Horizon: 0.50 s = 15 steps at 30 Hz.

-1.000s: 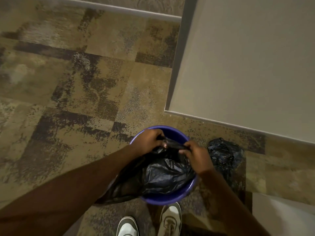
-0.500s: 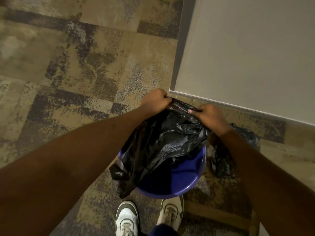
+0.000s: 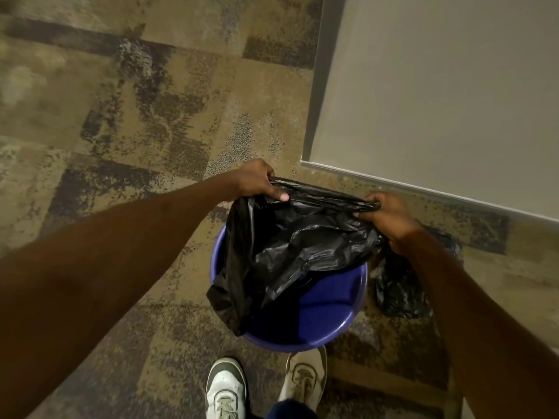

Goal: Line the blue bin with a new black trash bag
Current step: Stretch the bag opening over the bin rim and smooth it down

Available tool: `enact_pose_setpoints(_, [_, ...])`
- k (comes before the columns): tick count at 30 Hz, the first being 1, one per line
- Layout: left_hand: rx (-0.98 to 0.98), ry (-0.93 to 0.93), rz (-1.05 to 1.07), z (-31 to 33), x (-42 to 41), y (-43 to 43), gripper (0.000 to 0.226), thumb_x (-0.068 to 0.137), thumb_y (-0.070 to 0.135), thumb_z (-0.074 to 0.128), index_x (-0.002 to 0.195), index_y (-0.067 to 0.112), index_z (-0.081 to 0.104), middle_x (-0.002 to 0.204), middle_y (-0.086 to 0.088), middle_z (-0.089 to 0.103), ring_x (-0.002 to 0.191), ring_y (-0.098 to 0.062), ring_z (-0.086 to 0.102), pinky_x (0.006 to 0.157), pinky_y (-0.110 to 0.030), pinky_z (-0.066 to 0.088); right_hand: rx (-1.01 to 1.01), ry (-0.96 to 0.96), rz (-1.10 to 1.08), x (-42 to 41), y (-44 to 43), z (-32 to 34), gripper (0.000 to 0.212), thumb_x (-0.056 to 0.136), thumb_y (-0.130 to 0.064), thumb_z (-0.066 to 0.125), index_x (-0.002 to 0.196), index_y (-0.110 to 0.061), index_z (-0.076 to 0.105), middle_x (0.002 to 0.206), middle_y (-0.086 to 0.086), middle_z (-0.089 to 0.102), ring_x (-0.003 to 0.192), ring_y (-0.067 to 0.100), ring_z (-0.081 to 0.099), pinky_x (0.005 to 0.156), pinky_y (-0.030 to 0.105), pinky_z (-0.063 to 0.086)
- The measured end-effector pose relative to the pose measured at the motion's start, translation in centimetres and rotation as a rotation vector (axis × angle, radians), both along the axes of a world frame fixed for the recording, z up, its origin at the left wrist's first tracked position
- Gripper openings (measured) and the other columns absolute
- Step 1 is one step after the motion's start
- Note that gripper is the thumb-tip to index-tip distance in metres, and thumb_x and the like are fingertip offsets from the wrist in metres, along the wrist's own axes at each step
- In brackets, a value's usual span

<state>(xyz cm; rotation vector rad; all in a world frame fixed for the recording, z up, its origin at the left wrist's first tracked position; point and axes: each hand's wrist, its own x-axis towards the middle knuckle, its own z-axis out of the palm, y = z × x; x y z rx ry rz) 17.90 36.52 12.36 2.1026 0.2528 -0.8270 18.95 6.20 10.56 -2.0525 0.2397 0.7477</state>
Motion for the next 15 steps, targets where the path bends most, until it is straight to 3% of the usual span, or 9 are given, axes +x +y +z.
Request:
enact_pose_setpoints(2, [-0.021,-0.038,0.112,-0.8,0.4,0.0,0.030,0.071,0.031,0.081,0.062,0.012,0.059,0.050,0.002,0.058,0.043,-0.006,0.051,0.044,-0.017,0.038,0.022,0.014,-0.004,-0.1,-0.2,-0.3,0.013,0.076,-0.011,0.074,0.069,-0.018,0.065,0.060,-0.001,0.069,0.052,0.012,0.065,0.044,0.019,0.049])
enact_pose_setpoints(5, [0.080,-0.127,0.198,-2.0,0.8,-0.4,0.028,0.076,0.030,0.076,0.062,0.013,0.059,0.054,-0.002,0.057,0.047,-0.010,0.050,0.048,-0.022,0.036,-0.063,-0.020,0.002,-0.3,-0.4,-0.7,0.027,0.080,-0.029,0.072,0.059,-0.015,0.061,0.042,-0.004,0.060,0.037,0.002,0.054,0.036,0.015,0.038])
enact_pose_setpoints(9, [0.352,-0.035,0.046,-3.0,0.3,-0.9,0.050,0.073,0.054,0.072,0.056,0.009,0.058,0.048,-0.003,0.046,0.050,-0.018,0.046,0.046,-0.027,0.029,-0.247,0.078,0.012,-1.2,-0.5,-1.4,0.045,0.075,-0.044,0.073,0.052,-0.014,0.049,0.050,0.002,0.048,0.047,0.016,0.046,0.041,0.024,0.032])
enact_pose_setpoints(12, [0.351,0.011,0.113,-3.7,-0.2,-1.1,0.058,0.071,0.058,0.070,0.052,0.008,0.048,0.048,-0.004,0.040,0.050,-0.022,0.043,0.047,-0.029,0.027,-0.232,0.131,-0.010,-2.8,-0.5,-1.7,0.047,0.080,-0.046,0.067,0.053,-0.010,0.053,0.053,0.005,0.051,0.051,0.020,0.049,0.045,0.024,0.034])
enact_pose_setpoints(15, [0.311,0.016,0.193,-3.7,-0.8,-0.8,0.063,0.075,0.065,0.060,0.051,0.010,0.040,0.050,-0.006,0.040,0.048,-0.020,0.042,0.047,-0.029,0.026,-0.289,-0.026,0.057,-4.9,-1.5,-1.8,0.048,0.088,-0.040,0.059,0.058,-0.002,0.056,0.057,0.014,0.054,0.059,0.026,0.051,0.052,0.029,0.034])
